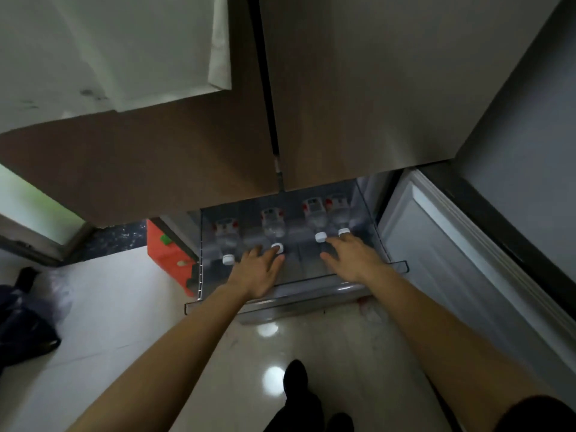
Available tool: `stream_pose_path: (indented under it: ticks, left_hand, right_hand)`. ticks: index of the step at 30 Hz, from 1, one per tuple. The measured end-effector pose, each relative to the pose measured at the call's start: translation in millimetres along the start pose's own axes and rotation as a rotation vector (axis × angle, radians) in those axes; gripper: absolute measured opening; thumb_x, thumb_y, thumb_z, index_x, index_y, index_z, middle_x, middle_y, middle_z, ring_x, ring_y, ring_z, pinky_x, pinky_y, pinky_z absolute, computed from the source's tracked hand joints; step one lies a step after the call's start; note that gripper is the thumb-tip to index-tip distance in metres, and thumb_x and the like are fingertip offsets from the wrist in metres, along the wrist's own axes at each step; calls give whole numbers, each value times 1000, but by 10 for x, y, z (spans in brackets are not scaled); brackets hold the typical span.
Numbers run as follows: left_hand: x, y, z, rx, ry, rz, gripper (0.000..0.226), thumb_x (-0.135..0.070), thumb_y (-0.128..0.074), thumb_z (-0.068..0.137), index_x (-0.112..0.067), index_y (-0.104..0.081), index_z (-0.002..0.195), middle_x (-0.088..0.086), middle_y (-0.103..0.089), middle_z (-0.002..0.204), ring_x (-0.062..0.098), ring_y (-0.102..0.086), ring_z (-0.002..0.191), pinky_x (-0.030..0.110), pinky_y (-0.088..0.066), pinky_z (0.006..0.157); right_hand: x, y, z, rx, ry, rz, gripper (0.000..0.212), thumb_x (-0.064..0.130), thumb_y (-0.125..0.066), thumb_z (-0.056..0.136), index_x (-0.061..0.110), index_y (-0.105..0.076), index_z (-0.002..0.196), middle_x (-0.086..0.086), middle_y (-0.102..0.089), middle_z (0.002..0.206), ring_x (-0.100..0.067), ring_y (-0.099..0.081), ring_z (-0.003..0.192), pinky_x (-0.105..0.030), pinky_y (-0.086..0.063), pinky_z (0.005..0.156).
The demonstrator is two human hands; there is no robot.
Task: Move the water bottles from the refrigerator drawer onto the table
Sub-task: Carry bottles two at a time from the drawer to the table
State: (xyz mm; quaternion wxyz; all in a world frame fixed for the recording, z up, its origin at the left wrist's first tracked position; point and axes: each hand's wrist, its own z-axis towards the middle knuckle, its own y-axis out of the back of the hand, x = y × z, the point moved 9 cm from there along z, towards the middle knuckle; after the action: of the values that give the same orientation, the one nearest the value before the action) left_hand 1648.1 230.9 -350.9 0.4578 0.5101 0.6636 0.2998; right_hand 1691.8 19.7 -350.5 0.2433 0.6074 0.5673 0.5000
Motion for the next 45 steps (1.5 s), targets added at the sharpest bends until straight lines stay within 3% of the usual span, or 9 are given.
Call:
stream_pose_path:
  ticks: [10, 16, 22, 25, 28, 34, 38, 42, 45]
  left_hand:
    - [118, -393, 831, 206, 35, -78, 57, -55, -19, 103, -32, -30, 154, 20, -33, 155, 39, -30, 142, 50, -27, 116]
    - [147, -483, 931, 201, 12, -120, 55, -51, -32, 103, -30, -29, 153, 20, -46, 145, 40, -45, 131, 45, -39, 109]
    - [169, -286, 779, 134, 60, -61, 39, -39, -54, 96, -26, -47, 132, 17, -59, 125, 36, -56, 114, 38, -49, 90]
    - [146, -174, 584, 55, 49, 6, 41, -41, -57, 93, -23, -43, 127, 18, -54, 125, 38, -51, 116, 43, -49, 92]
    - [62, 72, 330, -170, 21, 62, 41, -44, -59, 93, -21, -45, 124, 18, -57, 117, 37, -54, 109, 41, -50, 83]
    - [-135, 780, -255, -672, -71, -61, 25, -38, -66, 91, -17, -55, 99, 9, -66, 86, 28, -61, 79, 37, -50, 60]
    - [-346, 843, -445, -696, -132, -55, 23, -42, -62, 92, -21, -54, 99, 4, -67, 83, 26, -61, 79, 31, -42, 59]
    - [-318, 815, -482, -657, -75, -86, 25, -42, -61, 94, -22, -54, 107, 3, -68, 92, 24, -61, 89, 29, -36, 63]
    - [-106, 723, -453, -613, 71, -284, 38, -45, -64, 91, -18, -53, 116, 6, -66, 101, 25, -61, 93, 30, -38, 66]
  right_hand:
    - [-24, -272, 794, 161, -53, 80, 61, 35, -60, 94, 34, -36, 150, -13, -41, 149, -35, -48, 129, -43, -46, 104]
    - [3, -516, 946, 256, -97, 45, 73, 37, -61, 96, 35, -21, 157, -11, -16, 164, -38, -24, 147, -50, -36, 113]
    - [47, -389, 788, 163, -34, 71, 50, 28, -69, 90, 28, -54, 137, -10, -51, 138, -30, -54, 121, -39, -49, 99]
    - [85, -275, 612, 97, 17, 49, 24, 31, -67, 89, 28, -59, 112, -6, -58, 118, -26, -58, 104, -33, -49, 85]
    - [180, -38, 414, -71, 89, 34, 14, 39, -64, 91, 33, -53, 96, -2, -63, 100, -25, -62, 92, -33, -49, 71]
    - [359, 725, -73, -448, 157, 51, 8, 35, -57, 95, 30, -56, 101, -5, -71, 88, -32, -67, 80, -30, -38, 59]
    - [384, 910, -235, -339, 77, 54, 13, 43, -49, 96, 36, -53, 106, -4, -68, 86, -32, -66, 83, -32, -39, 64]
    - [431, 832, -367, -257, 102, 4, 20, 43, -49, 95, 33, -50, 113, -7, -69, 93, -32, -66, 87, -33, -42, 66]
    - [365, 748, -405, -280, 103, 86, 31, 46, -55, 95, 28, -49, 119, -7, -69, 102, -31, -65, 92, -33, -44, 67]
